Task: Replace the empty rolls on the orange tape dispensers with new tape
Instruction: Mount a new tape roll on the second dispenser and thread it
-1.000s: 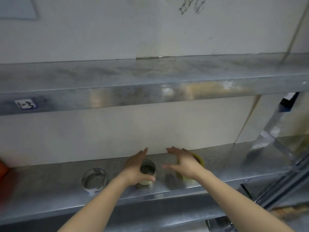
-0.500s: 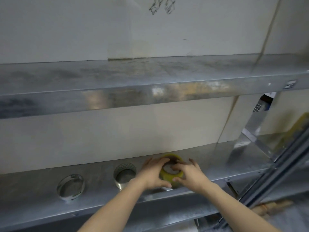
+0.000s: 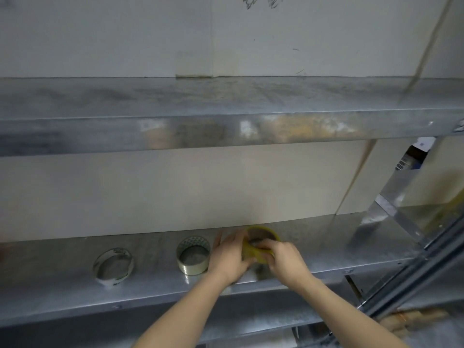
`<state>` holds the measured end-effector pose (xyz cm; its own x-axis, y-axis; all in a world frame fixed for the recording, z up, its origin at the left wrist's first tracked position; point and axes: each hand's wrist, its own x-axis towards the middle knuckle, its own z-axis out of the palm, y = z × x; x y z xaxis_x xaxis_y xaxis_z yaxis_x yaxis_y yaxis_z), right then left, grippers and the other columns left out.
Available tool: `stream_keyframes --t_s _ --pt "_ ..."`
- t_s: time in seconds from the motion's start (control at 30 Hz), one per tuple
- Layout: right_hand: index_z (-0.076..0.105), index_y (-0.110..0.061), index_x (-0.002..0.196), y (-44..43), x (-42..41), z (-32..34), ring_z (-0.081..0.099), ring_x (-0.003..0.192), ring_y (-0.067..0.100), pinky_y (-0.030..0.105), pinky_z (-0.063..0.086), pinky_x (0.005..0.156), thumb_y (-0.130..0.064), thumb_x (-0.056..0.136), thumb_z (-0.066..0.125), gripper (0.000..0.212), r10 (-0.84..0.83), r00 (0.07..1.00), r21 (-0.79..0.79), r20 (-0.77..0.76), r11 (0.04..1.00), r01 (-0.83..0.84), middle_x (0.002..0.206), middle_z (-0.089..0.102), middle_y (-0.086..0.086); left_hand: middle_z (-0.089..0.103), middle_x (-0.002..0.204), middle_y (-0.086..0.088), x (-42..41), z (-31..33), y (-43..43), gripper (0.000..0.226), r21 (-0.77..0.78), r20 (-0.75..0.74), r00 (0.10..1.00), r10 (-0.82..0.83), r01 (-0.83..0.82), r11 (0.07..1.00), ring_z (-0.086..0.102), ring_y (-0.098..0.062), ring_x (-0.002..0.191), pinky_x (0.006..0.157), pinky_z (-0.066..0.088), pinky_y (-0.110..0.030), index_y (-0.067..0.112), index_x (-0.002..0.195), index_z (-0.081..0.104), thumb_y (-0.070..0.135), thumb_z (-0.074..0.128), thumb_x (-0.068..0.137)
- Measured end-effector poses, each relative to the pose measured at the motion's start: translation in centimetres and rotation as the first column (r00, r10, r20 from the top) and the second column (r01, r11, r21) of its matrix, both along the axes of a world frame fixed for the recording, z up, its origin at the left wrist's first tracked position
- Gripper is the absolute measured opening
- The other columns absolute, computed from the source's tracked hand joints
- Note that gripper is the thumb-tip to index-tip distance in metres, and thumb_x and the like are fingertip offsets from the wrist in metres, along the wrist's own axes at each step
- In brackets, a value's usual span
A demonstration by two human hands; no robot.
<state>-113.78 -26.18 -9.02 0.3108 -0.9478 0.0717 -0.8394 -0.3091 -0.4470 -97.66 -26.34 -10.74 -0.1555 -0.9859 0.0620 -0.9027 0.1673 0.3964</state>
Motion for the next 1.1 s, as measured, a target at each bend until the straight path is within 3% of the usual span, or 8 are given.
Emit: stream_keyframes --t_s 0.07,0.13,0.23,0.37,0.57,0.67,0.93,1.1 --pt "0.067 -0.028 0.107 0.1 0.8 1.5 0.065 0.094 0.035 0.038 0.052 0.078 -0.021 0.084 0.056 0.027 -0.011 1.000 -0.038 0.026 0.999 0.012 0.105 0.073 0.002 0.060 0.124 0.003 0.5 1.2 0.0 0.057 -0.061 -0.033 0.999 0.034 -0.036 0.998 0.053 -0.018 0.122 0.121 0.010 -0.036 0.024 0.126 0.047 0.054 0.064 0.080" --pt "0.067 -0.029 0.106 0.1 2.0 3.0 0.066 0.093 0.032 0.037 0.053 0.077 -0.019 0.084 0.056 0.026 -0.019 0.999 -0.069 0.048 0.997 0.022 0.104 0.073 -0.001 0.061 0.120 0.003 1.4 2.7 0.1 0.052 -0.137 -0.117 0.992 0.053 -0.069 0.988 0.057 -0.021 0.114 0.115 0.024 -0.035 0.021 0.116 0.053 0.053 0.067 0.077" --pt "0.068 -0.029 0.103 0.4 4.6 5.2 0.066 0.092 0.027 0.033 0.052 0.076 -0.017 0.087 0.054 0.024 -0.031 0.994 -0.067 0.108 0.997 0.038 0.102 0.073 -0.004 0.059 0.114 0.001 4.1 5.0 0.7 0.039 -0.173 -0.278 0.956 0.097 -0.149 0.974 0.062 -0.027 0.100 0.091 0.046 -0.037 0.018 0.106 0.057 0.037 0.074 0.076" --pt "0.068 -0.029 0.101 1.3 9.9 7.1 0.065 0.096 0.028 0.033 0.052 0.080 -0.019 0.086 0.054 0.022 0.021 0.991 -0.085 0.131 0.996 -0.010 0.102 0.074 -0.004 0.062 0.104 -0.002 9.5 8.2 2.5 0.033 -0.091 -0.386 0.905 0.179 -0.230 0.969 0.065 -0.022 0.093 0.081 0.053 -0.037 0.017 0.098 0.061 0.024 0.079 0.072" --pt "0.065 -0.025 0.109 4.8 23.7 7.9 0.063 0.106 0.028 0.039 0.047 0.095 -0.019 0.087 0.054 0.026 0.113 0.969 -0.083 0.218 0.992 -0.097 0.111 0.072 -0.001 0.072 0.086 -0.006 22.6 10.4 8.0 0.016 0.003 -0.523 0.777 0.351 -0.410 0.912 0.070 -0.025 0.089 0.082 0.056 -0.032 0.017 0.087 0.066 0.010 0.075 0.076" --pt "0.064 -0.024 0.111 7.9 33.4 8.0 0.063 0.107 0.026 0.039 0.047 0.096 -0.019 0.087 0.055 0.026 0.173 0.943 -0.088 0.285 0.984 -0.153 0.112 0.071 -0.001 0.070 0.081 -0.001 31.7 11.1 11.9 0.012 0.023 -0.529 0.730 0.433 -0.497 0.867 0.071 -0.023 0.088 0.080 0.054 -0.030 0.018 0.079 0.067 0.012 0.077 0.077" --pt "0.065 -0.020 0.109 15.7 56.1 9.3 0.065 0.103 0.021 0.034 0.049 0.092 -0.012 0.085 0.057 0.027 0.305 0.869 -0.014 0.390 0.945 -0.326 0.106 0.072 -0.001 0.075 0.092 0.000 53.6 13.3 22.4 0.008 -0.079 -0.348 0.713 0.608 -0.669 0.739 0.068 -0.020 0.093 0.082 0.049 -0.028 0.020 0.089 0.071 0.027 0.071 0.084" --pt "0.055 -0.032 0.118 17.2 62.4 9.9 0.058 0.071 0.016 0.031 0.051 0.075 -0.008 0.077 0.051 0.048 0.418 0.819 0.007 0.393 0.889 -0.457 0.079 0.063 -0.005 0.075 0.092 -0.003 60.0 13.4 23.3 0.006 -0.121 -0.275 0.761 0.587 -0.633 0.765 0.068 -0.024 0.093 0.084 0.050 -0.031 0.021 0.089 0.066 0.028 0.064 0.089"
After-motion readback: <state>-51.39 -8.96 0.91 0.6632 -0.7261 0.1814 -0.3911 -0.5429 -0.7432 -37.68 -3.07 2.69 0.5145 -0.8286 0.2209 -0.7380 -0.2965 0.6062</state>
